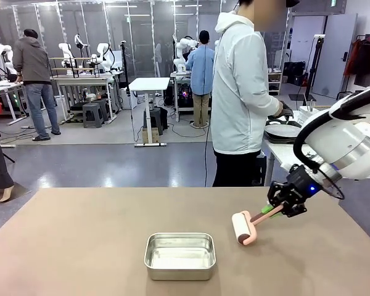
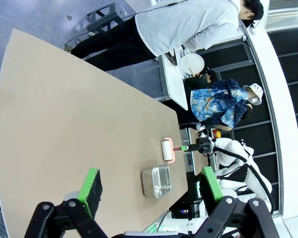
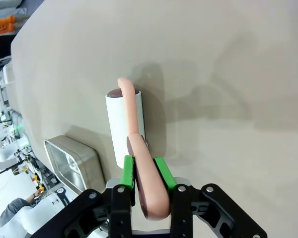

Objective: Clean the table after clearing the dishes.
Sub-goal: When the right (or left) Handle tray is removed, use the right hand (or left hand) to clean the right (or left) side of the table with the Lint Roller.

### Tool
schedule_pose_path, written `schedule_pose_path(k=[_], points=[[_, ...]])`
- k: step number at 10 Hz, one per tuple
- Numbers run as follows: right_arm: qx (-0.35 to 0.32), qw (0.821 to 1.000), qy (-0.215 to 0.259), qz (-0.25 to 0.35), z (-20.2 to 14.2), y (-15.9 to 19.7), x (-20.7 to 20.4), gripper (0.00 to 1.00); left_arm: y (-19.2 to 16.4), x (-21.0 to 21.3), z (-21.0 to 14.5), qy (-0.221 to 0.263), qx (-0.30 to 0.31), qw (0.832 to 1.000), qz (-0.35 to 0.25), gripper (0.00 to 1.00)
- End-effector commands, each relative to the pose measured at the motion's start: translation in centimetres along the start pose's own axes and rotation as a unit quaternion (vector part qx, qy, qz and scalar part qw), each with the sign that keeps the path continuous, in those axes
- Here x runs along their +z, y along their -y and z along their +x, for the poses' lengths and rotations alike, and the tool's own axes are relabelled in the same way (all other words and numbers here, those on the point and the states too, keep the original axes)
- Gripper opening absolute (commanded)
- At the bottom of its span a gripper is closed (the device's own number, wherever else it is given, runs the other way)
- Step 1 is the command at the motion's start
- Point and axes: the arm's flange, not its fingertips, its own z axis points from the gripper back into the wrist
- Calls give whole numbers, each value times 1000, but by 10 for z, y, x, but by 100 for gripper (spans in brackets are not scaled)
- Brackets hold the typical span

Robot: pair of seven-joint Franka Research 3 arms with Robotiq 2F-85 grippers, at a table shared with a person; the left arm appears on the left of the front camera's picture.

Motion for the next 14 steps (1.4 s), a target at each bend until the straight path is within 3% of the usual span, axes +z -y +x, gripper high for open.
schedule_pose_path(k=[1,5,8,12,14], points=[[-29,994,-4,-105,-9,26,6,3,0,4,0,-5,-7,1000,-3,100],[-71,973,-1,-219,-14,52,31,3,0,4,0,-5,-7,1000,-3,100],[-108,942,2,-318,-16,74,51,3,0,4,0,-5,-7,1000,-3,100],[-140,911,3,-388,-17,91,76,3,0,4,0,-5,-7,1000,-3,100],[-135,912,6,-387,-23,87,92,3,0,4,0,-5,-7,1000,-3,100]])
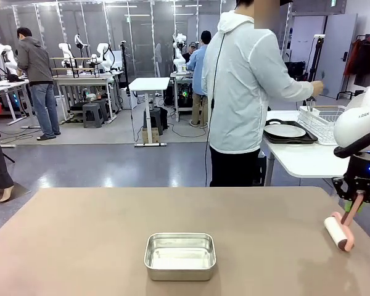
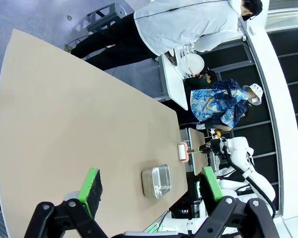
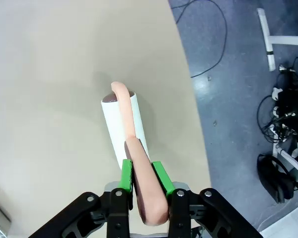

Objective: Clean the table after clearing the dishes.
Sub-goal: When the right (or left) Handle tray is removed, use the right hand (or left hand) to clean the right (or left) side of the table with the Lint Roller.

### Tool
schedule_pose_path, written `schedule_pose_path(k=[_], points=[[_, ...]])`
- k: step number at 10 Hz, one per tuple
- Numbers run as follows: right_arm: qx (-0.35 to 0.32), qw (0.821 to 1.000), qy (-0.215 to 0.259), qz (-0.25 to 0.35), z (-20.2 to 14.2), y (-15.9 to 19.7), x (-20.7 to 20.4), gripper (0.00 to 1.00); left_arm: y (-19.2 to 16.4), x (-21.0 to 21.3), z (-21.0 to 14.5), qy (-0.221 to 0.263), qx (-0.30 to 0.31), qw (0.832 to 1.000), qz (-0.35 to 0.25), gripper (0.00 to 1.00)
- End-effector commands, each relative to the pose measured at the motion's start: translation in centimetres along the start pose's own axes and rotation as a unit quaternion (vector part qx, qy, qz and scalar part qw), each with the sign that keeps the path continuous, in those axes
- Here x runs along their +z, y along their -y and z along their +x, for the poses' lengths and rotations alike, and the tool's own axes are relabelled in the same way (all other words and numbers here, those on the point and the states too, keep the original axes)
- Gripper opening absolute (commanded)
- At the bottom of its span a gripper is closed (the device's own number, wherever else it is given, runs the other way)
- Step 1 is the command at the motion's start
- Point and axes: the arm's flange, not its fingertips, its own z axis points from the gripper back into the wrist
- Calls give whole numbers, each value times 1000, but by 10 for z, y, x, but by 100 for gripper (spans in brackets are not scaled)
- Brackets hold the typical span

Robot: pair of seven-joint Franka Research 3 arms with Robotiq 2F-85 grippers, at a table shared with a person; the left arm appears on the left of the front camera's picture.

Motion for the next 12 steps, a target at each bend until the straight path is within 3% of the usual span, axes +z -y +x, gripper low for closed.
schedule_pose_path(k=[1,2,6,8,12], points=[[-3,998,-55,-29,-22,15,-37,3,0,3,0,-5,-7,1000,-3,100],[7,999,-35,-12,-25,15,-21,3,0,3,0,-5,-7,1000,-3,100],[23,998,18,-49,-47,10,44,3,0,3,0,-5,-7,1000,-3,100],[29,998,47,-40,-60,10,75,3,0,3,0,-5,-7,1000,-3,100],[30,998,43,-33,-55,12,83,3,0,3,0,-5,-7,1000,-3,100]])
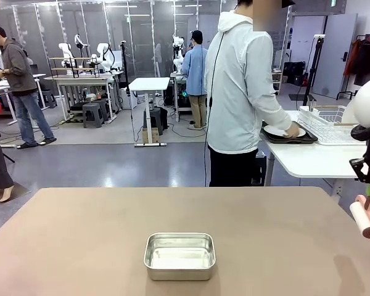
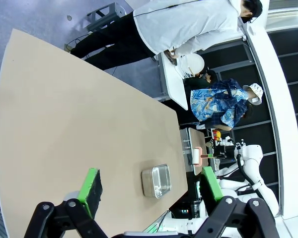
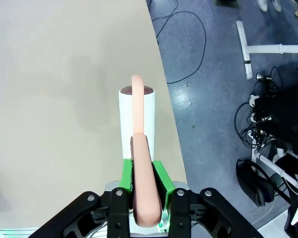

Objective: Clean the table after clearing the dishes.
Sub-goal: When the right (or left) Handle tray is removed, use the right hand (or left hand) to clean the right (or left) side of the table with the Lint Roller, then place the Lint Roller back on top of the Airtight Container.

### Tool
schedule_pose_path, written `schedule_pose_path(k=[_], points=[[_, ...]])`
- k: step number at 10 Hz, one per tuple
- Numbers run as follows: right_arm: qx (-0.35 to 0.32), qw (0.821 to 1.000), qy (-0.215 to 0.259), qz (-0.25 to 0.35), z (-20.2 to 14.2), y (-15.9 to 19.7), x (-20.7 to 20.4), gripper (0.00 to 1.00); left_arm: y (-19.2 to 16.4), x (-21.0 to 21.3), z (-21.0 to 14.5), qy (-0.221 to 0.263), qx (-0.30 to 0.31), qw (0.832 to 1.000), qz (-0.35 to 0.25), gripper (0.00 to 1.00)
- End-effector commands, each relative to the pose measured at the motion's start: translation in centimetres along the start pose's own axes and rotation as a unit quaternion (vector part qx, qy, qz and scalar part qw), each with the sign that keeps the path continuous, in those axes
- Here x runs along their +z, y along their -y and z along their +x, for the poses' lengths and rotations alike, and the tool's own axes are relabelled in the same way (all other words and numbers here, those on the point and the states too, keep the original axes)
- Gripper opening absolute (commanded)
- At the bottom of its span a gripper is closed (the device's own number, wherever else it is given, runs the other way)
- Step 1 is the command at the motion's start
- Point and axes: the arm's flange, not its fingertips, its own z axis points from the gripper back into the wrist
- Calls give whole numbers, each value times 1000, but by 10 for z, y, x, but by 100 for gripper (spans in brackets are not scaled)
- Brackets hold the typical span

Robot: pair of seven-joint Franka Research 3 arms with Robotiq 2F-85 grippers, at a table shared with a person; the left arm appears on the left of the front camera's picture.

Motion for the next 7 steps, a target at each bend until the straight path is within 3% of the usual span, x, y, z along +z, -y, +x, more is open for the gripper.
schedule_pose_path(k=[1,7], points=[[-3,1000,0,0,2,2,-5,3,0,4,0,-5,-7,1000,-3,100],[-3,1000,0,0,2,2,-5,3,0,4,0,-5,-7,1000,-3,100]])
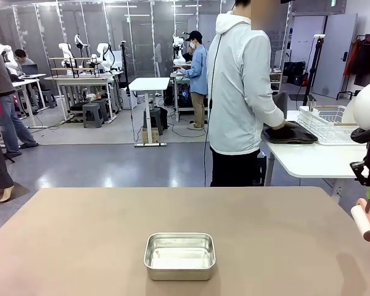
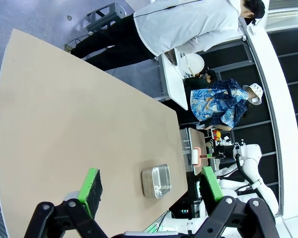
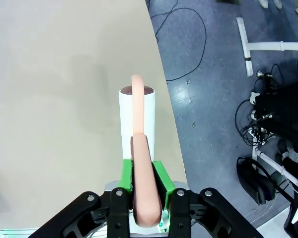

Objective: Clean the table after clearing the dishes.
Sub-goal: Place the Lint Roller back on top of the Airtight Container.

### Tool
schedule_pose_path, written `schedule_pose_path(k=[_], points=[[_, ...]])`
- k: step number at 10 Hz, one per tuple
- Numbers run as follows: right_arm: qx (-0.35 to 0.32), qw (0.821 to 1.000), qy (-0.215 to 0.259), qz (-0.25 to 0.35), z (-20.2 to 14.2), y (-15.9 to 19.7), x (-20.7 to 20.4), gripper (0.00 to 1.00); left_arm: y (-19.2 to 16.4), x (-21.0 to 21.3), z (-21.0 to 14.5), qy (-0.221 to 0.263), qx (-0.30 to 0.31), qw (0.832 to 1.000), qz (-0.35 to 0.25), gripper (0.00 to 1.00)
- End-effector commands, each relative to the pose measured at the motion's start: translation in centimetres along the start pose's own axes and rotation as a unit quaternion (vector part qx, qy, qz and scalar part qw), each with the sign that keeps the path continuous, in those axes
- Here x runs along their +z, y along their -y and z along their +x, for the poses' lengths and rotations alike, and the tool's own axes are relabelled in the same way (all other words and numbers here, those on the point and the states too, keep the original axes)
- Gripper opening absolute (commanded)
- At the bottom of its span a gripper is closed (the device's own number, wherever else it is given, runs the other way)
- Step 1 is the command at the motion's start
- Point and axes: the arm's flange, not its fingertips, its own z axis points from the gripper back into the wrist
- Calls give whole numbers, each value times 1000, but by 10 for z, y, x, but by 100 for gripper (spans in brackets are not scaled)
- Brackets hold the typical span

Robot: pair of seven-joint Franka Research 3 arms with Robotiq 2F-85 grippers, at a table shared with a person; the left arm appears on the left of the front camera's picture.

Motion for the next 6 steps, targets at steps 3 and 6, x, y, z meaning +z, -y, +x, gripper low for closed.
schedule_pose_path(k=[3,6], points=[[-1,1000,6,1,0,0,2,3,0,4,0,-5,-7,1000,-3,100],[-1,1000,6,1,0,0,2,3,0,4,0,-5,-7,1000,-3,100]])
